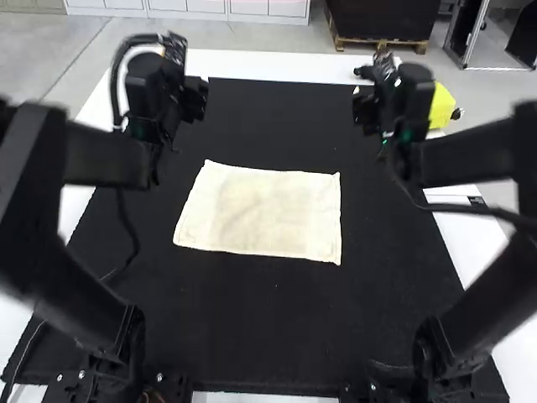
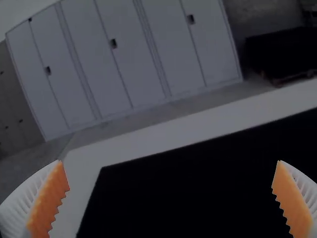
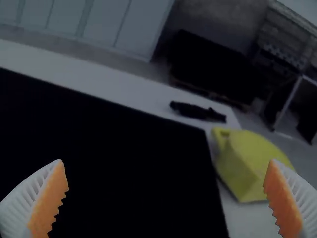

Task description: Fold the towel.

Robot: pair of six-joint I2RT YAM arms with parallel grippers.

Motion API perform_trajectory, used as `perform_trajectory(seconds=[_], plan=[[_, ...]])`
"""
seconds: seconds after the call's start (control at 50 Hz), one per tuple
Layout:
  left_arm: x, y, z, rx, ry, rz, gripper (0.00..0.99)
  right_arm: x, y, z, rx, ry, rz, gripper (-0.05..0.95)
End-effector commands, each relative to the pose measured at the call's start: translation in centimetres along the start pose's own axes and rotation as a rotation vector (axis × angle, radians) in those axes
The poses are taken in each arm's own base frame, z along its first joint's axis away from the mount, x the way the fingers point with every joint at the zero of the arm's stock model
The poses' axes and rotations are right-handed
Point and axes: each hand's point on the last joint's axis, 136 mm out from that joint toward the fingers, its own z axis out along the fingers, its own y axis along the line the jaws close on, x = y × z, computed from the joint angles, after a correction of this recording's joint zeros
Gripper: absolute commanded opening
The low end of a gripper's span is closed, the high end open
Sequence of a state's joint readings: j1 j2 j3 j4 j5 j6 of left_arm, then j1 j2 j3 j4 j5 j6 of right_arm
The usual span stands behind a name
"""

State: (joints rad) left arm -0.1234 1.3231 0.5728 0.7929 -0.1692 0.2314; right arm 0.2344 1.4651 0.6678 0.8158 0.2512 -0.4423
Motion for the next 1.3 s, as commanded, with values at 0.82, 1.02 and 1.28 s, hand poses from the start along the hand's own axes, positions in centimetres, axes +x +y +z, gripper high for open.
perform_trajectory(seconds=[0.82,1.02,1.28], plan=[[18.6,-6.3,10.9,0.069,0.642,-0.164,0.969,13.6,7.7,12.5,-0.085,0.507,0.192,0.91],[20.1,-6.7,10.8,0.069,0.712,-0.179,0.969,14.1,11.1,12.2,-0.166,0.591,0.157,0.91],[20.7,-6.8,10.0,0.062,0.724,-0.201,0.969,16.4,15.0,5.5,-0.254,0.807,0.1,0.91]])
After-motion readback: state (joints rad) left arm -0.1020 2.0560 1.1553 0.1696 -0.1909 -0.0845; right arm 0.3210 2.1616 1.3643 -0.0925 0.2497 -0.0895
